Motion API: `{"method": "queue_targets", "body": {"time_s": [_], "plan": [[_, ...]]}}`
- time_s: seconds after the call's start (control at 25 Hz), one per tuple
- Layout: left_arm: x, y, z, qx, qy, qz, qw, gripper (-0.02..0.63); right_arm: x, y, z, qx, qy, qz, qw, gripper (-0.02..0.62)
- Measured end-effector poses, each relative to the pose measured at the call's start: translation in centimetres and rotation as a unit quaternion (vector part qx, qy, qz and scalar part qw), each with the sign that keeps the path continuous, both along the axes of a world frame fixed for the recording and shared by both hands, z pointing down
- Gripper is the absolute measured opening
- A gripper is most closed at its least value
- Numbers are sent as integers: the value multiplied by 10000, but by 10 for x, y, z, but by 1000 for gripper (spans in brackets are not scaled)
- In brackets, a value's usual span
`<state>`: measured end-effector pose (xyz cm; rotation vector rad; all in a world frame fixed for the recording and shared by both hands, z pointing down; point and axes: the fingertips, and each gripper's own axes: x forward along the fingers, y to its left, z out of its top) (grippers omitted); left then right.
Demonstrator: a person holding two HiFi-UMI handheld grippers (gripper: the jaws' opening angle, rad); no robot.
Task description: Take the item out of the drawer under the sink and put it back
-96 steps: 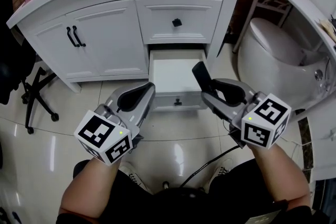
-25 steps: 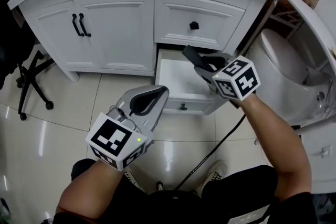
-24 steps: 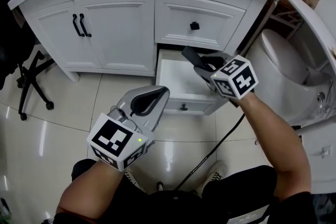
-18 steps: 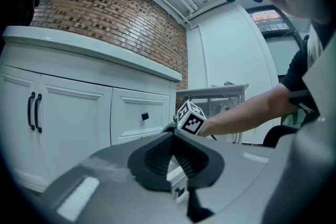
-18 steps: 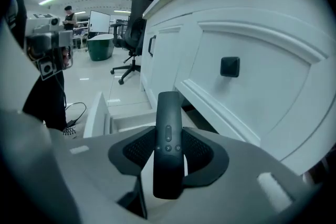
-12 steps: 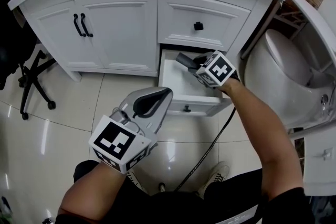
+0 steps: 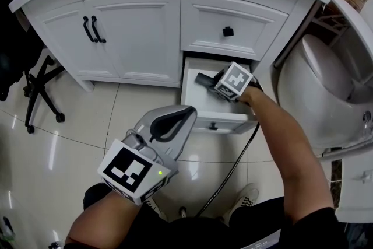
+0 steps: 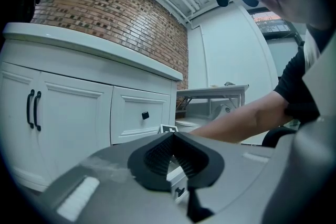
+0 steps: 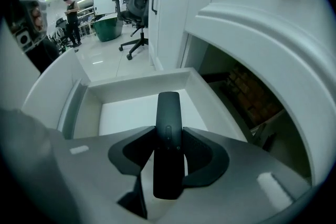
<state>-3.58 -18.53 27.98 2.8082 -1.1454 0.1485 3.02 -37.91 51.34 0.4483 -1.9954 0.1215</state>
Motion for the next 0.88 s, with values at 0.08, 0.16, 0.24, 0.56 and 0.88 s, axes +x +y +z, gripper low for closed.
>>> {"method": "queue_targets", "body": {"time_s": [0.08,0.16,0.24,0.56,0.88], "plan": [[0,0,-1,23,54,13,10000,5,1,0,8,-69,145,-3,9999,167],[0,-1,-1,6,47,13,10000,6,3,0,16,-111,318,-12,9994,167],[0,-1,-3,26,96,10,9999,6,4,1,21,-171,385,-23,9991,167],[0,0,-2,-12,125,18,9999,6,6,-2,24,-76,534,16,9985,178],[-5,1,0,9,11,-20,10000,6,-12,3,-20,480,-127,27,9988,90]]}}
